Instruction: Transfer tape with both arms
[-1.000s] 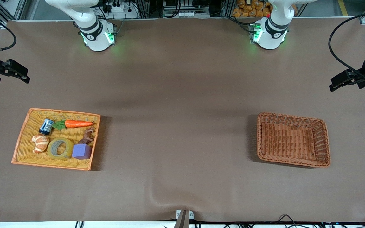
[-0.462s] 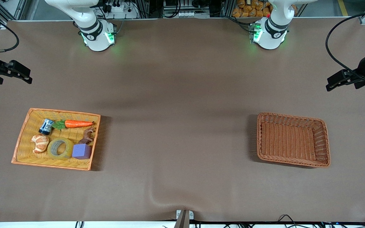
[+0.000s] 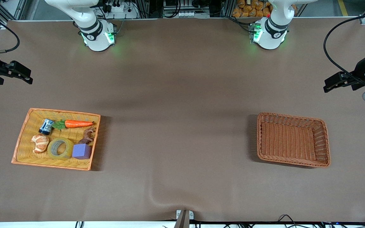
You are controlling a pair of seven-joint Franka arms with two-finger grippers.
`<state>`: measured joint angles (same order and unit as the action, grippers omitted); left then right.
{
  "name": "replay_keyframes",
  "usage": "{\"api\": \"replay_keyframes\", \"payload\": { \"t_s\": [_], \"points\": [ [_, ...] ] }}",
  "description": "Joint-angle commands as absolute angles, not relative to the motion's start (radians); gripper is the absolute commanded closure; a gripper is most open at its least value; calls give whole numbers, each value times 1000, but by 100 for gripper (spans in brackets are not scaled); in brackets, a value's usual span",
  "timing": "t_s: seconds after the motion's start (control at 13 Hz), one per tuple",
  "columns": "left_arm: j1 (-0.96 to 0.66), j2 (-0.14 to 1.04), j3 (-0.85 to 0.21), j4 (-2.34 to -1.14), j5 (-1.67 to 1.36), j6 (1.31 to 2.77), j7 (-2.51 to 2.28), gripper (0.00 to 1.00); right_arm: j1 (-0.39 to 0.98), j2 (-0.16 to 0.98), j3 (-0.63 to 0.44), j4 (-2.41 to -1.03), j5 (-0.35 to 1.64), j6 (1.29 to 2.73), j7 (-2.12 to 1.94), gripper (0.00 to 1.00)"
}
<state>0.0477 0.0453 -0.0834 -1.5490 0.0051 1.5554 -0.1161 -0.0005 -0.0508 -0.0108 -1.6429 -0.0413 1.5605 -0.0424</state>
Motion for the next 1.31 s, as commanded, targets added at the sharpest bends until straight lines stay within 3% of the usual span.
{"api": "replay_keyframes", "payload": {
  "t_s": [0.0, 0.23, 0.31, 0.69, 1.0, 1.23],
  "points": [
    [49, 52, -83, -1528, -2, 1536, -94, 0, 5, 99, -20, -1608, -60, 1554, -46, 0],
    [51, 52, -83, -1526, 0, 1536, -94, 0, 8, 182, -23, -1563, -73, 1555, -41, 0],
    [51, 52, -83, -1528, -2, 1536, -94, 0, 2, 258, -23, -1554, -95, 1542, -43, 0],
    [55, 52, -83, -1528, -2, 1536, -94, 0, -44, 343, -26, -1532, -130, 1548, -38, 0],
    [58, 52, -83, -1528, -2, 1536, -92, 0, -208, 500, -23, -1519, -115, 1920, -49, 0],
    [60, 54, -83, -1528, -3, 1537, -92, 0, -193, 552, -17, -1517, -112, 1974, -40, 0]
  ]
}}
